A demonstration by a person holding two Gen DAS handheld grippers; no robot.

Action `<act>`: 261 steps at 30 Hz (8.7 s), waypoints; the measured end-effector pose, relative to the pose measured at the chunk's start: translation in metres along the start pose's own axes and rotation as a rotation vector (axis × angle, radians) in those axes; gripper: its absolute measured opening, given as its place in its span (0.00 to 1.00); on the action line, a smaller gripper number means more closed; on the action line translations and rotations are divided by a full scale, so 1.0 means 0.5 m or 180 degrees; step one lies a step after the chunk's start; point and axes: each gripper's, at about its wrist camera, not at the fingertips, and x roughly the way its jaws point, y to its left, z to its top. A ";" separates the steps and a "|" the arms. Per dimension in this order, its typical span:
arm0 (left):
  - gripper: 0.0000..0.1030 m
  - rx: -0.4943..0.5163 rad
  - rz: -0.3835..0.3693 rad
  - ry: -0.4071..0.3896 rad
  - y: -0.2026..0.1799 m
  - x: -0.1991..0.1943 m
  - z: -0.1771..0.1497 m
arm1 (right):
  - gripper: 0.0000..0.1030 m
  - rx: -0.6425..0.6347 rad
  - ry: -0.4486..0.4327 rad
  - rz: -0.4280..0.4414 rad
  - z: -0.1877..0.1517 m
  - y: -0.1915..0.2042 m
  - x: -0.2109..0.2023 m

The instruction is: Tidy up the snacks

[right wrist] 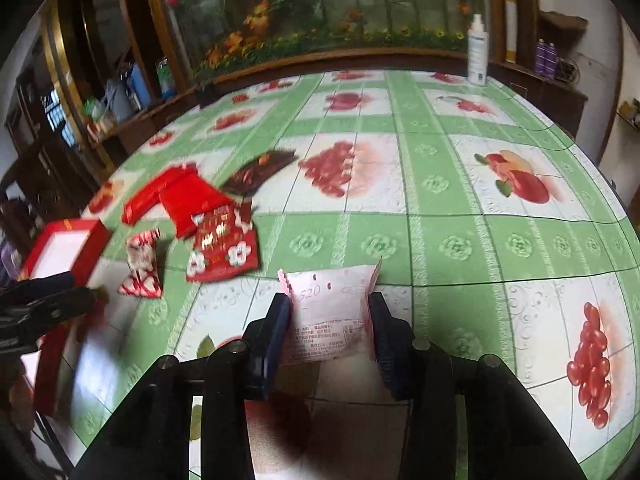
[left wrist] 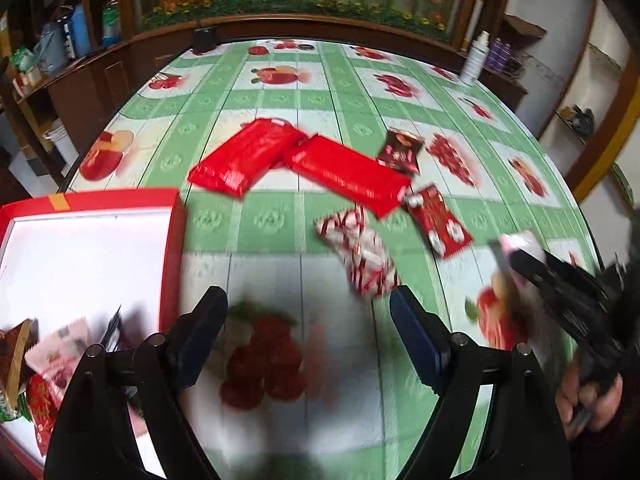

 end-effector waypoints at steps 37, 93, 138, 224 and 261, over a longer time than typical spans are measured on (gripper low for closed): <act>0.25 0.0193 0.0201 -0.0120 -0.039 0.090 0.025 | 0.40 0.0410 -0.0326 0.0149 0.005 -0.041 -0.040; 0.25 0.0282 0.0236 -0.0977 0.134 -0.193 -0.118 | 0.40 0.0660 -0.0362 -0.0360 -0.002 -0.080 -0.040; 0.79 -0.0143 0.0868 -0.1000 0.342 -0.201 -0.153 | 0.68 -0.0112 -0.0538 0.1867 0.071 0.474 0.020; 0.79 0.0615 -0.0327 0.0255 -0.081 -0.085 -0.139 | 0.43 -0.0415 0.0315 0.0704 -0.022 0.057 0.012; 0.79 -0.0027 -0.0439 0.0691 -0.007 -0.058 -0.134 | 0.45 -0.0350 0.0308 0.0781 -0.020 0.048 0.014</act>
